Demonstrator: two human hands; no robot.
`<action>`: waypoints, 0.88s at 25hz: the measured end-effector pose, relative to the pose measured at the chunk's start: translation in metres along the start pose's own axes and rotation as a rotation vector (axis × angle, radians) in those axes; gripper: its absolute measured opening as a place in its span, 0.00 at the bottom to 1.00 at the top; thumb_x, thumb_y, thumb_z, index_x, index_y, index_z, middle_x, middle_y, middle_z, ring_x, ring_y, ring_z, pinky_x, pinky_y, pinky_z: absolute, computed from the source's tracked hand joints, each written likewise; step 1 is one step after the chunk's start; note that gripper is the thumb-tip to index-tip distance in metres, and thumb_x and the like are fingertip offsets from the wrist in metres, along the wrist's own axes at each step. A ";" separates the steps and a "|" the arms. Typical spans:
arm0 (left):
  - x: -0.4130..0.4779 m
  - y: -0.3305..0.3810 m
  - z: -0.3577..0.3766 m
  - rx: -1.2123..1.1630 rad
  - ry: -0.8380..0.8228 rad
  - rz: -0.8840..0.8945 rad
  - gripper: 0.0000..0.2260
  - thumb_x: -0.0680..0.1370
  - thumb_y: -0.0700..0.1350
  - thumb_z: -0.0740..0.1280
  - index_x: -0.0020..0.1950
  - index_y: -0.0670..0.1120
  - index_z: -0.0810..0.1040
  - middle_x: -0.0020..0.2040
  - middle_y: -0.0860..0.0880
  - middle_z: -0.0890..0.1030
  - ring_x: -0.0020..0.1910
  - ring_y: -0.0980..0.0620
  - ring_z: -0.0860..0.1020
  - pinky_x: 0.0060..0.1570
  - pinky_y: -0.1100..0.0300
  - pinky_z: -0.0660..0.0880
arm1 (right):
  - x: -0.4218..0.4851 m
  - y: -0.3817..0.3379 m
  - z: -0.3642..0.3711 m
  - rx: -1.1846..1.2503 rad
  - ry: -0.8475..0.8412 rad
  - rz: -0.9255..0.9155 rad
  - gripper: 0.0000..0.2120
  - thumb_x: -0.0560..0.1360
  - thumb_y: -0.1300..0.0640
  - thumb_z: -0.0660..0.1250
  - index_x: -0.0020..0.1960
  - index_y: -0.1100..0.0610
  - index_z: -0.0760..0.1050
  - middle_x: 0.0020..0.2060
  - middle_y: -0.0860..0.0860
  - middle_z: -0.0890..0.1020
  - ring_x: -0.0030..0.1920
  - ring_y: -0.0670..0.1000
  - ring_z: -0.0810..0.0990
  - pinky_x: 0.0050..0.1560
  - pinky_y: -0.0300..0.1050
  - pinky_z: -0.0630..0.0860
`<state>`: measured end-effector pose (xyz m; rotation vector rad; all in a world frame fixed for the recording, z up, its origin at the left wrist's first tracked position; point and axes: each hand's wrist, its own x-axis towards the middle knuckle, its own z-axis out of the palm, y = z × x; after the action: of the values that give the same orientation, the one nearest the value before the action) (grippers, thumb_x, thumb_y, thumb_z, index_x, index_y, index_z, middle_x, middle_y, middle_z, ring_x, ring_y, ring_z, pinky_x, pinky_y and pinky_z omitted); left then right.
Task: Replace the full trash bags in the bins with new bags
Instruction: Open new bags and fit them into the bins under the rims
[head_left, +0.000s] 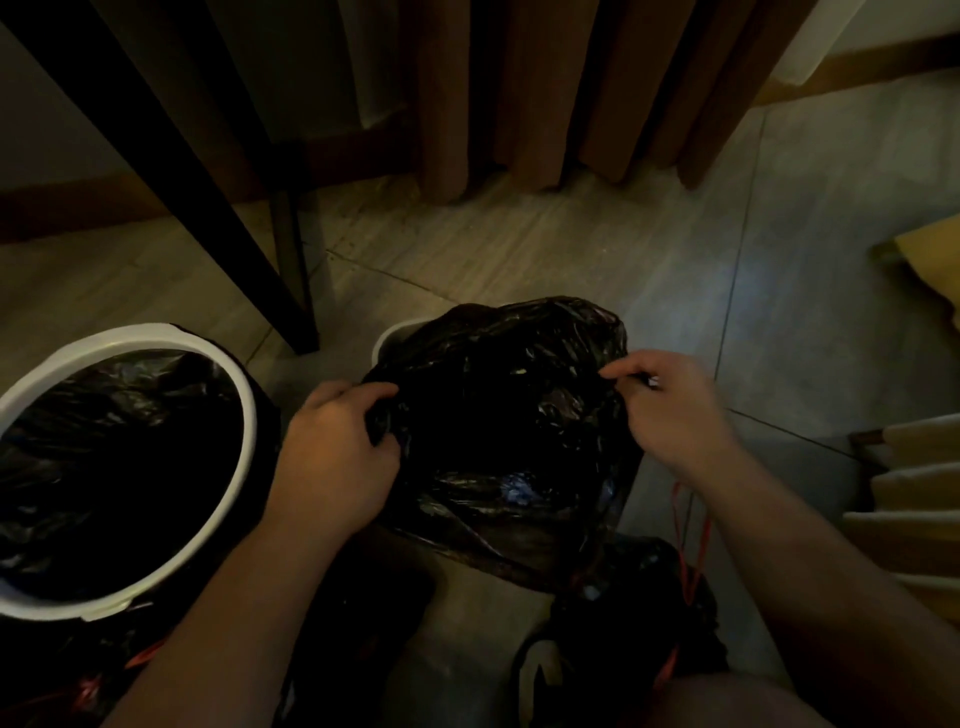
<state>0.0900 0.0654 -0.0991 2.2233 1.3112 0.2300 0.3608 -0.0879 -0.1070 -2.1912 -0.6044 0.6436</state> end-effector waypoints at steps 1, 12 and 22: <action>0.001 0.002 0.002 -0.014 0.033 0.017 0.23 0.73 0.42 0.75 0.69 0.50 0.82 0.64 0.45 0.80 0.64 0.45 0.78 0.64 0.57 0.71 | -0.002 0.001 0.002 0.074 -0.028 0.049 0.11 0.78 0.61 0.73 0.47 0.44 0.83 0.41 0.51 0.87 0.33 0.43 0.84 0.33 0.39 0.81; 0.033 0.044 0.048 0.297 -0.463 0.058 0.24 0.77 0.42 0.70 0.73 0.47 0.74 0.68 0.40 0.74 0.66 0.38 0.76 0.63 0.48 0.75 | 0.019 -0.037 0.047 -0.677 -0.457 -0.195 0.15 0.75 0.61 0.70 0.61 0.55 0.82 0.56 0.56 0.83 0.52 0.57 0.82 0.53 0.51 0.82; 0.009 0.009 -0.003 -0.103 -0.151 -0.237 0.34 0.70 0.48 0.78 0.76 0.51 0.76 0.70 0.45 0.79 0.68 0.44 0.78 0.66 0.54 0.74 | 0.010 0.006 -0.017 0.736 0.009 0.373 0.25 0.72 0.61 0.80 0.65 0.53 0.75 0.53 0.57 0.86 0.46 0.58 0.90 0.43 0.50 0.85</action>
<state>0.1004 0.0711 -0.0927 1.9393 1.4300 0.0401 0.3805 -0.0945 -0.1045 -1.6027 0.0707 0.8787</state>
